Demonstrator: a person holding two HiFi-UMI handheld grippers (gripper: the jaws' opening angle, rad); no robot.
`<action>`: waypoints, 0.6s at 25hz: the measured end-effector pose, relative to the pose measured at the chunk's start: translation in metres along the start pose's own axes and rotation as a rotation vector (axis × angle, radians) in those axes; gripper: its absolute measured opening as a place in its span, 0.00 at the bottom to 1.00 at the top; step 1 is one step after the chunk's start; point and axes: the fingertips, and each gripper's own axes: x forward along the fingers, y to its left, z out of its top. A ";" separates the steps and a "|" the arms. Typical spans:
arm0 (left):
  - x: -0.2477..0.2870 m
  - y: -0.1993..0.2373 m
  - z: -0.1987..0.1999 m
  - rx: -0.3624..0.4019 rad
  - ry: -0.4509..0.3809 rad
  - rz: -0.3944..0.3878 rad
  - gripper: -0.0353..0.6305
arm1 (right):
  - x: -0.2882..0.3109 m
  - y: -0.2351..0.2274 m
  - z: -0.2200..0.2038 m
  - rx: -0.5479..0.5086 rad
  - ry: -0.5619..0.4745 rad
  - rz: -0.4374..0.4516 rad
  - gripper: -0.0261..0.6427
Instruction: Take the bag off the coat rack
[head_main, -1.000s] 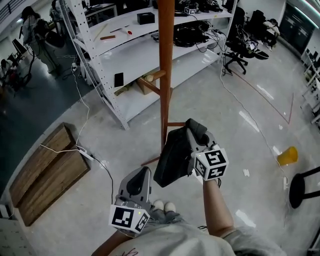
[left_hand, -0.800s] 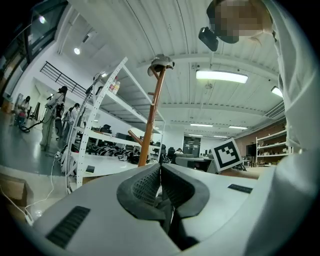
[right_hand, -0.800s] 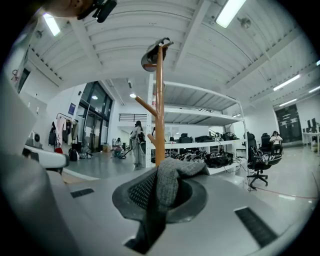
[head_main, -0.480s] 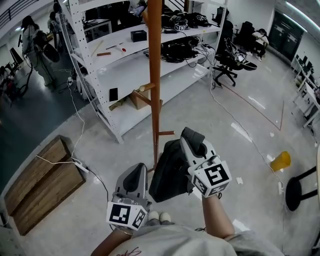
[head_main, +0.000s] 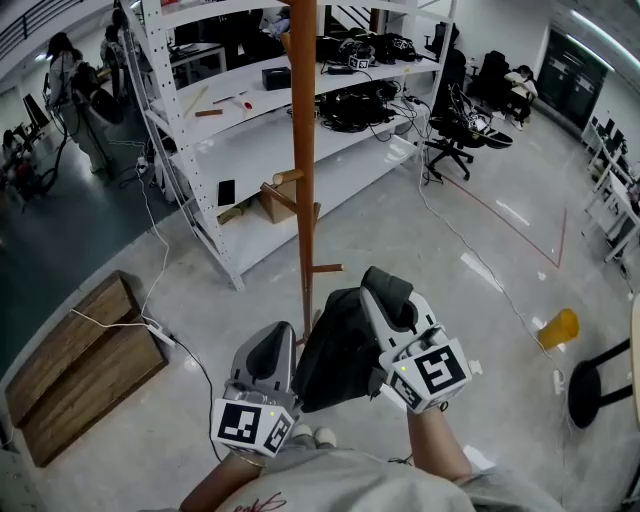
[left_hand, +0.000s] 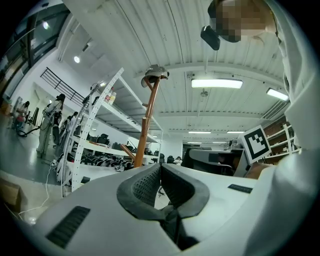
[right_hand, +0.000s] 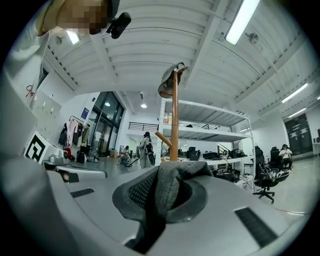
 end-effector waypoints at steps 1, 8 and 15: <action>0.000 -0.001 0.001 0.002 -0.004 0.003 0.08 | -0.002 0.002 0.002 0.000 -0.007 0.009 0.09; -0.004 -0.004 0.002 0.020 -0.027 0.026 0.08 | -0.012 0.030 0.013 -0.011 -0.051 0.097 0.09; -0.017 -0.007 0.009 0.030 -0.044 0.031 0.08 | -0.023 0.059 0.021 -0.020 -0.069 0.172 0.09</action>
